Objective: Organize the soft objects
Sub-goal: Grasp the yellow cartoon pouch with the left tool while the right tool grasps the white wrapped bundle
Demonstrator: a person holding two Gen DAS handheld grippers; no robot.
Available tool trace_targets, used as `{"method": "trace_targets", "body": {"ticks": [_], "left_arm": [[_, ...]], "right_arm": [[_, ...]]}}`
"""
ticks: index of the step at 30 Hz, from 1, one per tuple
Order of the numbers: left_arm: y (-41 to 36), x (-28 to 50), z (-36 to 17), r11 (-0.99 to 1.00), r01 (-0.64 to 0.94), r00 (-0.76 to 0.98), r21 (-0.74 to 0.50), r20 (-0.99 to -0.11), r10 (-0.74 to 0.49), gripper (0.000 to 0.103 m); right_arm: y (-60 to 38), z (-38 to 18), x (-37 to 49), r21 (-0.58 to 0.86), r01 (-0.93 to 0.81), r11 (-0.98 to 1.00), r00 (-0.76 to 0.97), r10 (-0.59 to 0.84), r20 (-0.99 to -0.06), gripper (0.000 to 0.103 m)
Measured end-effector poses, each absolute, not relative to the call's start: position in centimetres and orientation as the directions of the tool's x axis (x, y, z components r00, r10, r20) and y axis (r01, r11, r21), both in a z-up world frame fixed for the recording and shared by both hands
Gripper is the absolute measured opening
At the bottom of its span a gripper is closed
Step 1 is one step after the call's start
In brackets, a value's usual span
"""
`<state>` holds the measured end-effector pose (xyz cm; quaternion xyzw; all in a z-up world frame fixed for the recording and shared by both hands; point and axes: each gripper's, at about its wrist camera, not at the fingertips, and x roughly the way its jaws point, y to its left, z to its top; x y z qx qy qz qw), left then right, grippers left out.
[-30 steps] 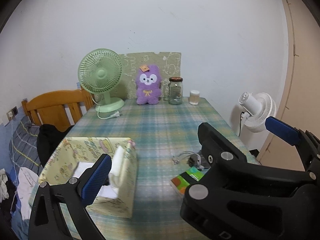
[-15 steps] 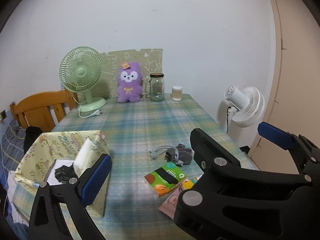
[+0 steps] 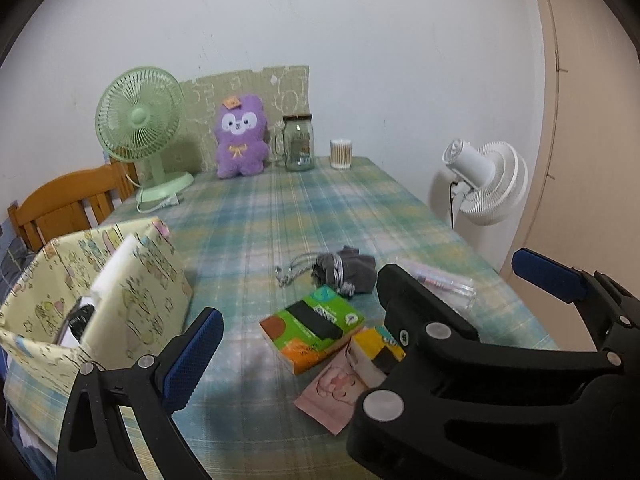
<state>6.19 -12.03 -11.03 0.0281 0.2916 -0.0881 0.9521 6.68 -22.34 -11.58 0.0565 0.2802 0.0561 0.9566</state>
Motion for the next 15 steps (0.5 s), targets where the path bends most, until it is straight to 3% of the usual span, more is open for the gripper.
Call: {"method": "trace_targets", "body": {"ticks": [15], "left_arm": [[-14.8,6.9,-13.9,0.967,0.257,0.751,0.007,-0.631,-0.195,0.101]], "right_arm": [[-24.6,-15.1,6.9,0.161,-0.009,0.987,0.795,0.105,-0.597,0.102]]}}
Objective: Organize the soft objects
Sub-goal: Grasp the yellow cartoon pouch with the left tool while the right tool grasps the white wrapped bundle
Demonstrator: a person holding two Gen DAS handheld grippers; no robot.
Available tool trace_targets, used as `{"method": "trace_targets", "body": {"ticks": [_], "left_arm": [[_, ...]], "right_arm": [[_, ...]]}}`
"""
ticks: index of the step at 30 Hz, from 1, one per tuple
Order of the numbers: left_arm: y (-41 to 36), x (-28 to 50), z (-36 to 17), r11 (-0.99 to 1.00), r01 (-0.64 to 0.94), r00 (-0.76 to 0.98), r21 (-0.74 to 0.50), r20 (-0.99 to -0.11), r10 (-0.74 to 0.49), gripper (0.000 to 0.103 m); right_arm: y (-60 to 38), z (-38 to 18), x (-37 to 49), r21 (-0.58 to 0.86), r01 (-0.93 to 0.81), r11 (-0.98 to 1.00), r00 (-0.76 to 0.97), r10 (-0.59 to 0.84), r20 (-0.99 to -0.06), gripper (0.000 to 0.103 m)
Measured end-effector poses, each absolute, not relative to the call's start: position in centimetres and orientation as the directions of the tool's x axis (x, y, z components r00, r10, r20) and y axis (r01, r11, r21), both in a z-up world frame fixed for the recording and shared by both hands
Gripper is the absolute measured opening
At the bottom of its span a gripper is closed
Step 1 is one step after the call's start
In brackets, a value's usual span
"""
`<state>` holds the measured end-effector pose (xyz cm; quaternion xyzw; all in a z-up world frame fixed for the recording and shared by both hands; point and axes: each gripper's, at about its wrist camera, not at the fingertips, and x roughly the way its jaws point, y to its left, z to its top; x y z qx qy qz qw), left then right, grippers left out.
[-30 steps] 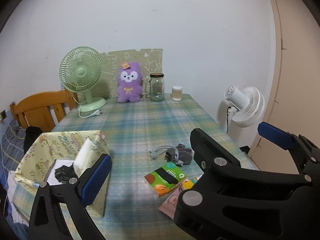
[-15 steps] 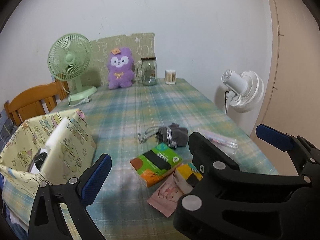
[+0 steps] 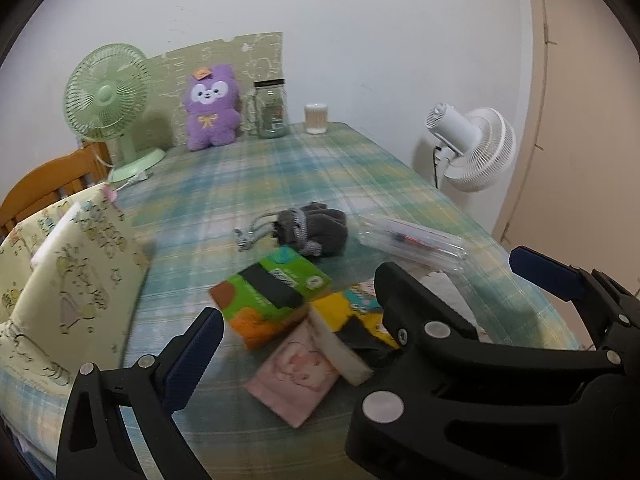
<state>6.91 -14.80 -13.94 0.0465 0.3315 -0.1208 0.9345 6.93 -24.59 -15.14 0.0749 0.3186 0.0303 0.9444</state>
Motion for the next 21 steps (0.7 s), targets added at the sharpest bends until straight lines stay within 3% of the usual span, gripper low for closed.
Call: {"method": "trace_targets", "body": {"ticks": [14,21], "left_arm": [[-18.4,7.7,-15.3,0.945,0.326,0.713,0.032,-0.664,-0.224,0.1],[-18.4,8.2,-15.9,0.947,0.321,0.7,0.011,-0.676,-0.23,0.085]], "right_arm": [[-27.8,-17.2,7.1,0.167,0.088,0.982,0.744,0.047,-0.667,0.091],[-28.3,-17.8,7.3,0.19,0.09,0.978,0.724,0.066,-0.687,0.087]]}}
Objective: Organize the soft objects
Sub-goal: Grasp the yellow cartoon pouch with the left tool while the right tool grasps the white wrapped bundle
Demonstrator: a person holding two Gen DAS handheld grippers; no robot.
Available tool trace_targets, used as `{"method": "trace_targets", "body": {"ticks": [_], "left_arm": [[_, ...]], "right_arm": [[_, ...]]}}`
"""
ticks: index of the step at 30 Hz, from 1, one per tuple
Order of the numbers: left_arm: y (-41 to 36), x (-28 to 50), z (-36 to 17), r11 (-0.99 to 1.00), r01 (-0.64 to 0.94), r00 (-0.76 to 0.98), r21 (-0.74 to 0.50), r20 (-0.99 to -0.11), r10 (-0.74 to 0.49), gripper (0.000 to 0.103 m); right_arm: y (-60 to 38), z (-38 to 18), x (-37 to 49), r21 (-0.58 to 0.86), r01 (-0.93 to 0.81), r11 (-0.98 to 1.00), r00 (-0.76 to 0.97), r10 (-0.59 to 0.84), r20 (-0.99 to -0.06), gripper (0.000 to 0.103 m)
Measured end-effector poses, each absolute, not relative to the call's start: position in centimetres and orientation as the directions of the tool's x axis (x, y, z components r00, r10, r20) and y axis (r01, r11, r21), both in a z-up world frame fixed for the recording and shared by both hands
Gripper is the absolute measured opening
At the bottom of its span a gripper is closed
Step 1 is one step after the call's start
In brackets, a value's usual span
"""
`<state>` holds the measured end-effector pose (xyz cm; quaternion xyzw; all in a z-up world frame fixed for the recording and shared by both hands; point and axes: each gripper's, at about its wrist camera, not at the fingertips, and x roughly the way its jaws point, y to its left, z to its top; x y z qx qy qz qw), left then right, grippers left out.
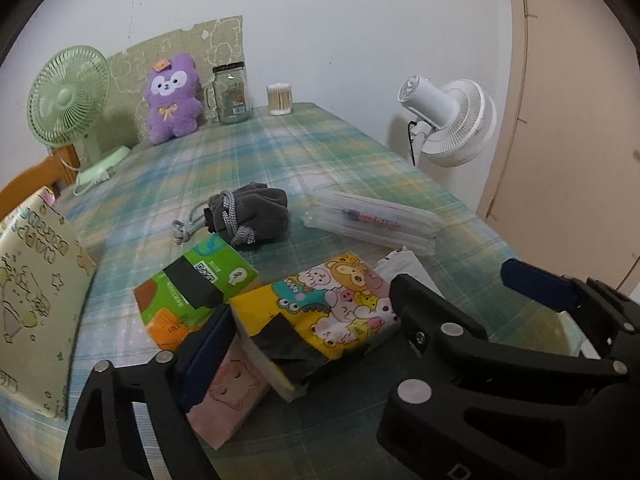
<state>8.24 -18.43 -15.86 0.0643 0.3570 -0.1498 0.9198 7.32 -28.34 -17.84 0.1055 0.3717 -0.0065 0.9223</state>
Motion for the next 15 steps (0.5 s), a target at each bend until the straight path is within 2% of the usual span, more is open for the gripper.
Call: {"method": "trace_targets", "body": {"ticks": [2,7,15], "left_arm": [[-18.3,8.4,-15.9,0.951,0.31,0.703,0.019,-0.678,-0.215,0.077],[-17.4,8.4,-15.7,0.961,0.277,0.714,0.021,-0.673,-0.191,0.071],[-16.6,7.7,-15.6,0.97,0.235,0.745,0.063,-0.653,-0.138,0.069]], "right_arm": [[-28.2,-17.8,7.4,0.189,0.084,0.978,0.725,0.07,-0.685,0.084],[-27.6,-17.6,7.6,0.205,0.066,0.976,0.728,0.094,-0.679,0.084],[-26.8,-17.4,7.5,0.214,0.056,0.975,0.735,0.105,-0.67,0.082]]}}
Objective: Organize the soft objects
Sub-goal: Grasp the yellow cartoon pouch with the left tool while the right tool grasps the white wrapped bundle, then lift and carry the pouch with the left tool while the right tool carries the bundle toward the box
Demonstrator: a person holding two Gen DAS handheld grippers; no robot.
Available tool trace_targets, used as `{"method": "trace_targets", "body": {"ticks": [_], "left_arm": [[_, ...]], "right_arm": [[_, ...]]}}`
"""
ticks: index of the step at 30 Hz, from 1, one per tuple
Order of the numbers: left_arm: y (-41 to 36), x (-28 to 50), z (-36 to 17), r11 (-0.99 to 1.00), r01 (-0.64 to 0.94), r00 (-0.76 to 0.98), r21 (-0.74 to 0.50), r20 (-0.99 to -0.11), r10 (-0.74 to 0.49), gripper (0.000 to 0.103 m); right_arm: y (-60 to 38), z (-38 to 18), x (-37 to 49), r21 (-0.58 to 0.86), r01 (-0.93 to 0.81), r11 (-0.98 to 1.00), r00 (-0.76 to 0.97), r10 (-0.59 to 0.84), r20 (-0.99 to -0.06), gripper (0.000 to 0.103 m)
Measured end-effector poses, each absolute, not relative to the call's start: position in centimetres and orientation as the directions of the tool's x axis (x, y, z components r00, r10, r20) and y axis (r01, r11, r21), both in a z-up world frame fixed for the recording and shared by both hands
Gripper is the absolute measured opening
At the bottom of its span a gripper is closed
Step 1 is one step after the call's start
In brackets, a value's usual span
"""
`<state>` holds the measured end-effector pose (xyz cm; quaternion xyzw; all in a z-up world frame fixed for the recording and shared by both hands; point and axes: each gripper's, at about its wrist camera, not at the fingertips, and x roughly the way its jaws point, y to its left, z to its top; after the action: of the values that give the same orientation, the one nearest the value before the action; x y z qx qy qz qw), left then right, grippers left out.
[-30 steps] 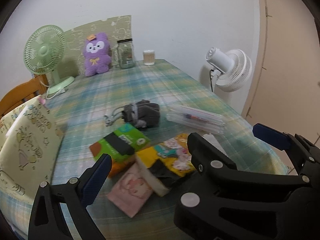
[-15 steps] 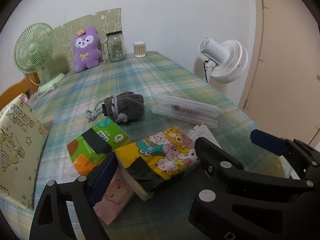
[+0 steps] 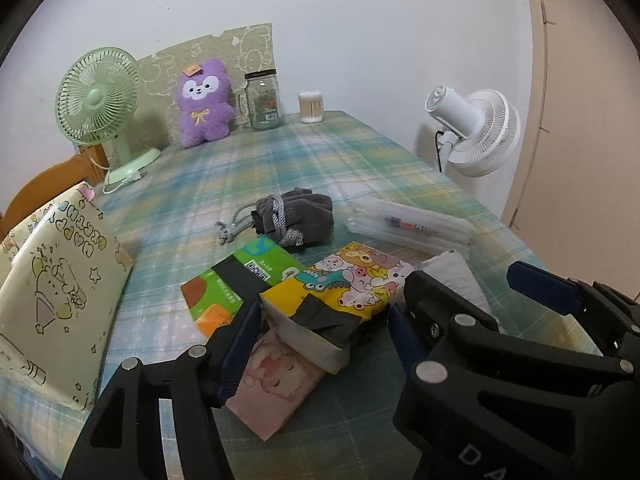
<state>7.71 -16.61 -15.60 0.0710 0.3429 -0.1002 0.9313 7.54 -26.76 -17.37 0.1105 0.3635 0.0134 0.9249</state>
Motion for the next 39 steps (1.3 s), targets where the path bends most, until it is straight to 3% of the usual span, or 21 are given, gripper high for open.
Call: {"method": "trace_targets", "body": {"ticks": [10,18,20,24,26,28,30,32,34,39], "left_arm": [[-17.1,8.8,-16.5,0.968,0.243,0.712,0.062,-0.689,-0.135,0.078],[-17.3,9.4,-16.7,0.971,0.225,0.723,0.087,-0.683,-0.106,0.081],[-17.5,9.3,-16.7,0.965,0.252,0.716,0.076,-0.686,-0.133,0.085],[-17.9,9.3,-16.6,0.962,0.26,0.714,0.086,-0.688,-0.131,0.088],[-18.0,9.6,-16.7,0.962,0.259,0.706,0.083,-0.696,-0.13,0.089],[-18.1,9.5,-16.7,0.959,0.271,0.705,0.078,-0.694,-0.143,0.088],[-18.2,9.5,-16.8,0.957,0.285,0.701,0.061,-0.694,-0.164,0.086],[-18.1,9.6,-16.7,0.957,0.285,0.703,0.055,-0.691,-0.17,0.079],[-18.0,9.7,-16.7,0.959,0.277,0.706,0.054,-0.689,-0.165,0.065],[-17.5,9.8,-16.1,0.96,0.28,0.7,0.013,-0.687,-0.195,0.058]], "right_arm": [[-27.2,-18.1,7.8,0.227,0.072,0.971,0.699,0.113,-0.706,0.066],[-27.6,-18.6,8.7,0.26,0.074,0.963,0.688,0.14,-0.713,0.064],[-27.6,-18.7,9.0,0.245,0.074,0.967,0.686,0.129,-0.716,0.055],[-27.6,-18.8,9.4,0.197,0.068,0.978,0.685,0.098,-0.722,0.049],[-27.6,-18.8,9.3,0.191,0.063,0.98,0.688,0.097,-0.72,0.038],[-27.8,-18.9,9.3,0.203,0.061,0.977,0.685,0.107,-0.72,0.03],[-28.0,-18.8,9.3,0.205,0.057,0.977,0.686,0.11,-0.719,0.029],[-27.9,-18.7,9.2,0.206,0.037,0.978,0.693,0.124,-0.71,0.028],[-27.8,-18.4,9.1,0.207,0.015,0.978,0.697,0.138,-0.704,0.028],[-27.5,-17.9,9.3,0.227,-0.009,0.974,0.698,0.169,-0.696,0.028]]}}
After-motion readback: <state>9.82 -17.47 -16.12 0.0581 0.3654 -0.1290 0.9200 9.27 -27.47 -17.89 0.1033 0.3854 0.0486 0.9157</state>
